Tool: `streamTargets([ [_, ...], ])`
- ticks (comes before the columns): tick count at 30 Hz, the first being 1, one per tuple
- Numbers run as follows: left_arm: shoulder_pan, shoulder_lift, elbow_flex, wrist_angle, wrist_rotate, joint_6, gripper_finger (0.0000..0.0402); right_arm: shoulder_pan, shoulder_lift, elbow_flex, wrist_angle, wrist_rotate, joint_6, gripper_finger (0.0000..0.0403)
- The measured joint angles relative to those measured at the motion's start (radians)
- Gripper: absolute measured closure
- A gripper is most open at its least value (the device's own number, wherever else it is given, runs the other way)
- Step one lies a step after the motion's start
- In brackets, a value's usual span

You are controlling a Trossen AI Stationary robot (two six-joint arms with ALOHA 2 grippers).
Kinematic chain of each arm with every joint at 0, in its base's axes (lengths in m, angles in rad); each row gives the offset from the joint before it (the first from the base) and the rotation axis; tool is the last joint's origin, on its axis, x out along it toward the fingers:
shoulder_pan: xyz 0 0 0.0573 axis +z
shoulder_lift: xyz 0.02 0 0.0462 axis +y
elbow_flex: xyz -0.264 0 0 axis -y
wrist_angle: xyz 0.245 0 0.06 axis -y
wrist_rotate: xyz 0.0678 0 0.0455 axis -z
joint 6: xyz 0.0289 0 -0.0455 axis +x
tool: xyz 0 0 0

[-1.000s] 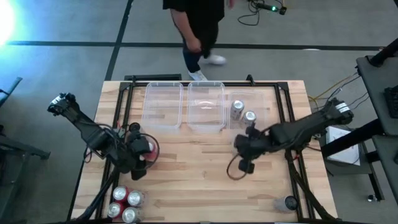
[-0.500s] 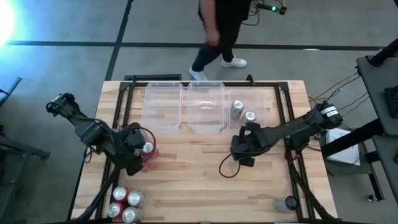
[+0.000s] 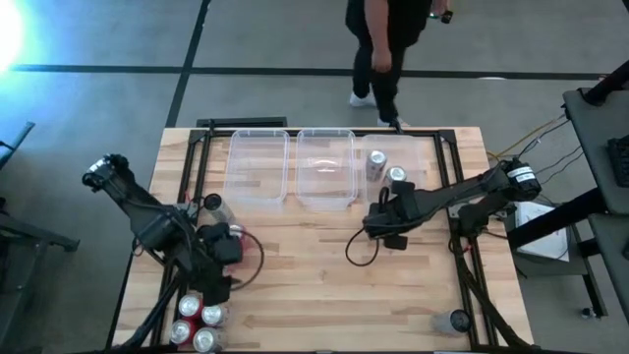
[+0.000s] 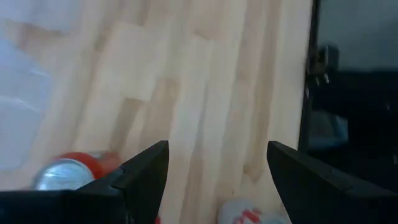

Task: Sort soda cans
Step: Adjust the right transparent bin, then put the red-silver soda can into the right transparent bin

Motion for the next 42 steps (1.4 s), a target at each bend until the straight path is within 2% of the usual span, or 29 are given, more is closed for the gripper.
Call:
streamTargets([
  [4, -0.029, 0.051, 0.016, -0.008, 0.066, 0.017, 0.0145, -0.013, 0.000, 0.000, -0.058, 0.016, -0.003, 0.0390],
  [10, -0.097, 0.099, 0.059, -0.004, 0.057, -0.010, 0.0145, 0.000, -0.006, 0.030, -0.048, 0.015, 0.019, 0.0390],
  [16, -0.183, 0.157, 0.102, -0.014, 0.090, -0.174, 0.0145, 0.068, -0.006, 0.116, -0.009, 0.067, 0.078, 0.0390],
  [20, -0.261, 0.185, 0.107, -0.056, 0.091, -0.337, 0.0145, 0.118, -0.006, 0.142, 0.129, 0.064, 0.115, 0.0374],
  [23, -0.307, 0.193, 0.090, -0.114, 0.092, -0.506, 0.0140, 0.149, -0.003, 0.135, 0.266, 0.065, 0.127, 0.0334],
  [28, -0.328, 0.198, 0.066, -0.172, 0.093, -0.709, 0.0111, 0.199, 0.024, 0.121, 0.503, 0.065, 0.130, 0.0241],
  [32, -0.301, 0.199, 0.033, -0.139, 0.173, -0.785, 0.0088, 0.243, 0.074, 0.121, 0.606, 0.065, 0.125, 0.0175],
  [35, -0.281, 0.214, 0.016, -0.141, 0.233, -0.844, 0.0086, 0.273, 0.121, 0.119, 0.667, 0.065, 0.125, 0.0130],
  [42, -0.276, 0.266, 0.015, -0.084, 0.275, -0.822, 0.0090, 0.345, 0.220, 0.152, 0.758, 0.064, 0.122, 0.0046],
])
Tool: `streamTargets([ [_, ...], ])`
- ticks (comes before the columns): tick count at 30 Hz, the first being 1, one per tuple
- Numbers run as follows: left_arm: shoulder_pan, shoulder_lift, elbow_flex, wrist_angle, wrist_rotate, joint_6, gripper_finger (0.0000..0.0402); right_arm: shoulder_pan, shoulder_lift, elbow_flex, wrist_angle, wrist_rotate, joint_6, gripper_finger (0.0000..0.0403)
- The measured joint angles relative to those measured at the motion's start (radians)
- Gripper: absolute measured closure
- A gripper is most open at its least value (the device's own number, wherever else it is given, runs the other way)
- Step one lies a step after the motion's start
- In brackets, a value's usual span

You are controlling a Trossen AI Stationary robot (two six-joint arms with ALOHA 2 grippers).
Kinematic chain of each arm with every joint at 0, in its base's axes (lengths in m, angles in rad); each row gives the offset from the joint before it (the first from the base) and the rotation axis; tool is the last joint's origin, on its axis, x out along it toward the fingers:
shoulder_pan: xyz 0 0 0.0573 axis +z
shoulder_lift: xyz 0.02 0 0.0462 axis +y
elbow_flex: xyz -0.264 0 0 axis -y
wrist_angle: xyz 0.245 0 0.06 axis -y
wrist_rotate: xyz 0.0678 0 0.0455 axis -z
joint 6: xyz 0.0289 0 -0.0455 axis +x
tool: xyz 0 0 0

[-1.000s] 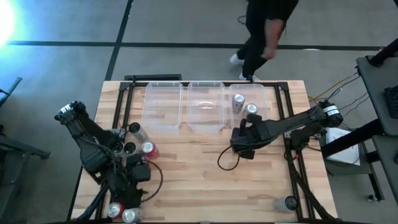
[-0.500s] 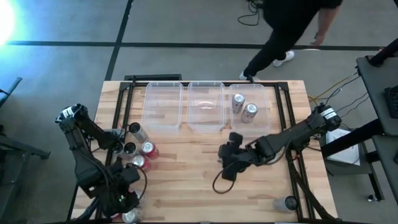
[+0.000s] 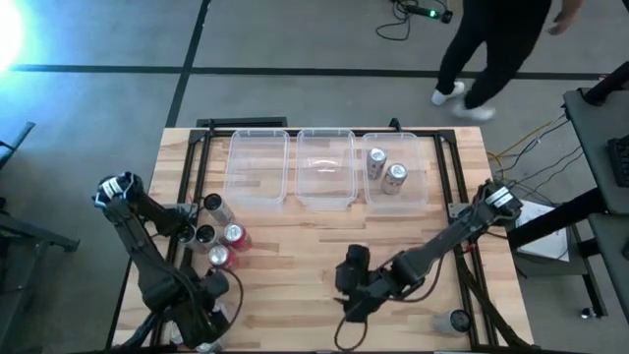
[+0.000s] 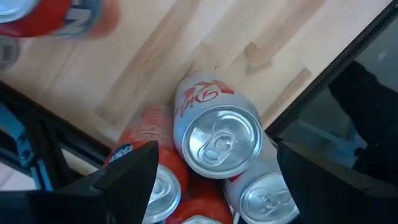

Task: Sort soda cans
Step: Put the red-silver soda can into the right transparent bin

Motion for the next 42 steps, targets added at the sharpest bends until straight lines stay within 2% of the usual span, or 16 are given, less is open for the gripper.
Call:
streamTargets([
  [5, 0.000, 0.053, 0.000, 0.018, 0.037, 0.058, 0.0087, 0.027, 0.045, 0.042, 0.000, 0.000, -0.001, 0.0024],
  [13, 0.004, 0.110, 0.000, 0.038, 0.086, 0.109, 0.0074, 0.031, 0.064, 0.079, 0.001, 0.000, -0.045, 0.0023],
  [22, 0.028, 0.136, -0.020, 0.046, 0.095, 0.170, 0.0088, 0.030, 0.064, 0.079, 0.001, 0.000, -0.053, 0.0023],
  [28, 0.061, 0.131, -0.061, 0.081, 0.170, 0.225, 0.0092, 0.030, 0.064, 0.079, 0.000, 0.000, -0.053, 0.0023],
  [36, 0.072, 0.133, -0.055, 0.085, 0.173, 0.236, 0.0090, 0.030, 0.064, 0.079, 0.000, 0.001, -0.061, 0.0023],
  [42, 0.074, 0.140, -0.033, 0.093, 0.126, 0.236, 0.0065, 0.030, 0.064, 0.079, -0.001, 0.001, -0.066, 0.0023],
])
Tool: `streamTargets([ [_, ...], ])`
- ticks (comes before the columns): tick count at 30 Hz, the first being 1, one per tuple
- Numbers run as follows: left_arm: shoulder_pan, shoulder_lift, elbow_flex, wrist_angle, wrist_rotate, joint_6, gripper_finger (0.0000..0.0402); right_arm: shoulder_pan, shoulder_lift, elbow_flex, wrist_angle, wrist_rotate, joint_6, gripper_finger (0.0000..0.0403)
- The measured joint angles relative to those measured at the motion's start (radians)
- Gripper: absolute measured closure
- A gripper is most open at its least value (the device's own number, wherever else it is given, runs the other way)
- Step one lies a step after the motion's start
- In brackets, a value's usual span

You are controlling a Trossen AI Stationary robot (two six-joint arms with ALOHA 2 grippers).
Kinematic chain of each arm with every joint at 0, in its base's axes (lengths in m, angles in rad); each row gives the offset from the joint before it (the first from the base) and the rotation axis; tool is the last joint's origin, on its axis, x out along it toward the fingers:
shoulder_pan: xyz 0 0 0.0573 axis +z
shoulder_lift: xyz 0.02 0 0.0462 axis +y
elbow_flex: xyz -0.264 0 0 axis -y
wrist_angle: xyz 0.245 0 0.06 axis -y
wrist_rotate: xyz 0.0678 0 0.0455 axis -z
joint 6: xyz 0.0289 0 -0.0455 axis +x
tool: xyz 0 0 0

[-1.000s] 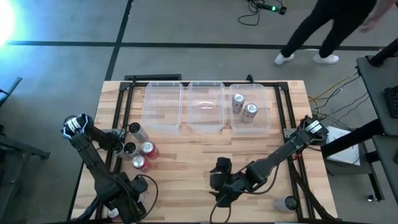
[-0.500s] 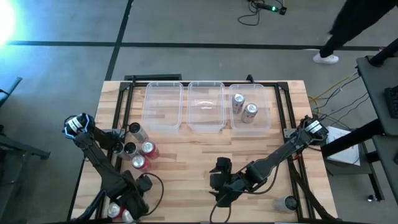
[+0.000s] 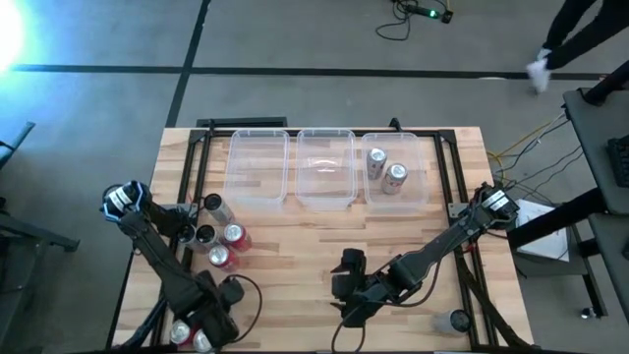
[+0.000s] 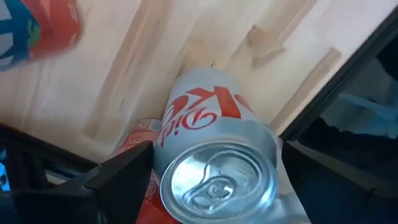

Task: Sort soda cans
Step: Put the red-silver soda can into the right transparent bin

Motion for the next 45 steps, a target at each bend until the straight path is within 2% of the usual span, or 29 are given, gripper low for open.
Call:
streamTargets([
  [4, -0.002, -0.002, -0.004, 0.005, 0.006, 0.000, 0.0051, 0.000, 0.000, 0.000, 0.000, 0.000, -0.002, 0.0023],
  [10, -0.001, -0.003, -0.052, 0.048, 0.043, 0.000, 0.0056, 0.000, 0.000, 0.000, 0.000, 0.000, 0.004, 0.0023],
  [18, -0.001, -0.006, -0.111, 0.106, 0.040, 0.003, 0.0093, 0.000, 0.002, 0.000, 0.001, 0.000, 0.030, 0.0023],
  [21, 0.003, -0.005, -0.101, 0.104, 0.040, 0.018, 0.0117, 0.000, 0.005, -0.002, -0.001, 0.002, 0.026, 0.0023],
  [23, 0.010, -0.002, -0.072, 0.091, 0.039, 0.041, 0.0118, 0.002, 0.005, -0.002, -0.002, 0.002, 0.023, 0.0023],
  [27, 0.032, -0.004, 0.042, 0.015, -0.050, 0.112, 0.0118, 0.012, -0.017, 0.003, -0.050, 0.013, 0.006, 0.0023],
  [30, 0.063, -0.004, 0.141, -0.015, -0.201, 0.219, 0.0118, 0.024, -0.053, 0.010, -0.138, 0.072, 0.010, 0.0023],
  [32, 0.097, -0.006, 0.198, 0.004, -0.299, 0.302, 0.0118, 0.029, -0.078, 0.010, -0.204, 0.106, 0.038, 0.0023],
  [34, 0.153, -0.005, 0.231, 0.010, -0.337, 0.383, 0.0118, 0.033, -0.099, 0.010, -0.295, 0.137, 0.081, 0.0023],
  [38, 0.307, 0.035, 0.278, 0.033, -0.334, 0.551, 0.0118, 0.048, -0.142, 0.010, -0.433, 0.186, 0.174, 0.0023],
  [45, 0.555, 0.211, 0.429, 0.022, -0.264, 0.869, 0.0118, 0.093, -0.154, -0.006, -0.488, 0.186, 0.245, 0.0024],
])
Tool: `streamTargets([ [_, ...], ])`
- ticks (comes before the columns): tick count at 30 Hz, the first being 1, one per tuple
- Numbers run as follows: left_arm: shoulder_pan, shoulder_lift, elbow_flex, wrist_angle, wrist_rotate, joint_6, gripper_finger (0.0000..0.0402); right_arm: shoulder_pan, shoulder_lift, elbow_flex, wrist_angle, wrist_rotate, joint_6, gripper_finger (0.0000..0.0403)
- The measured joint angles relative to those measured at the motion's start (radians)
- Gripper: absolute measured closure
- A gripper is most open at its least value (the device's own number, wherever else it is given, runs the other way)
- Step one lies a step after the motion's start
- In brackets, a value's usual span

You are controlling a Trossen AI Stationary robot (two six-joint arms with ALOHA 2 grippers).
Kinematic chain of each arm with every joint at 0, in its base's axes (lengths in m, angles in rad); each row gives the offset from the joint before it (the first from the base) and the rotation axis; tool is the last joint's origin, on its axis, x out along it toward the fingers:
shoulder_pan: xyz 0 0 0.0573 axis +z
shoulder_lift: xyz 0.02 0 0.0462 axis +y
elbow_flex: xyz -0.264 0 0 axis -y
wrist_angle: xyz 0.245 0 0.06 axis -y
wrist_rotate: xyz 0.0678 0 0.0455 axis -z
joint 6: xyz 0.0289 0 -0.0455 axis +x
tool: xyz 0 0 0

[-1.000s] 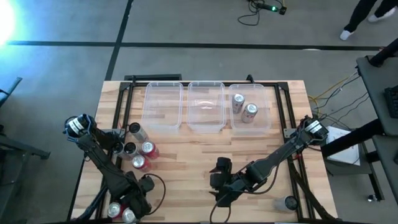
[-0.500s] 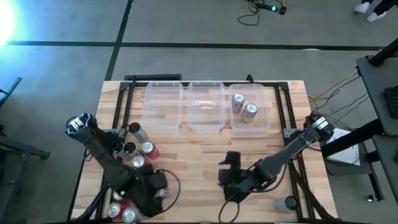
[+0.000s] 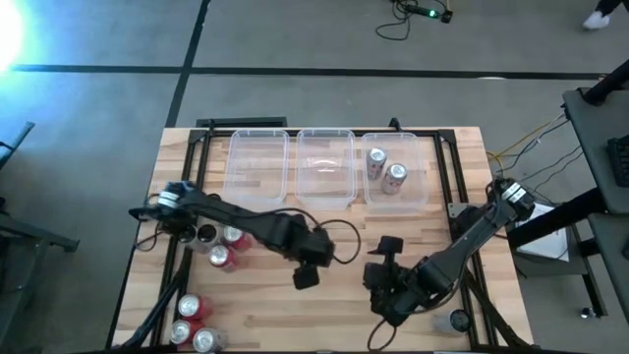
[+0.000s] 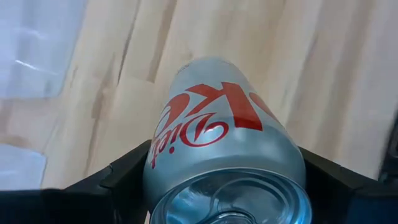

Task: Sort soda cans
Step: Put the red-silver soda can into the right transparent bin

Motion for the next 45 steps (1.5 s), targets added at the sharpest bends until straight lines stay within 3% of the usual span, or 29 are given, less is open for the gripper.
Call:
streamTargets([
  [9, 0.068, 0.186, 0.128, -0.059, 0.076, 0.135, 0.0116, 0.087, 0.048, -0.054, 0.050, -0.031, 0.104, 0.0023],
  [14, 0.072, 0.239, 0.165, -0.066, 0.105, 0.168, 0.0062, 0.095, 0.055, -0.072, 0.122, -0.033, 0.097, 0.0023],
  [25, 0.040, 0.195, 0.201, -0.125, 0.099, 0.166, 0.0055, 0.056, 0.055, -0.073, 0.238, 0.020, -0.028, 0.0023],
  [28, 0.000, 0.136, 0.180, -0.192, 0.034, 0.131, 0.0057, 0.010, 0.055, -0.073, 0.303, 0.018, -0.098, 0.0023],
  [33, -0.067, -0.020, 0.016, -0.141, -0.035, -0.011, 0.0058, -0.103, 0.055, -0.050, 0.359, -0.090, -0.244, 0.0023],
  [39, -0.107, -0.227, -0.348, 0.231, -0.067, -0.123, 0.0057, -0.232, 0.062, 0.025, 0.362, -0.281, -0.400, 0.0023],
  [45, -0.092, -0.316, -0.639, 0.518, -0.248, -0.140, 0.0057, -0.330, 0.073, 0.053, 0.374, -0.440, -0.506, 0.0023],
])
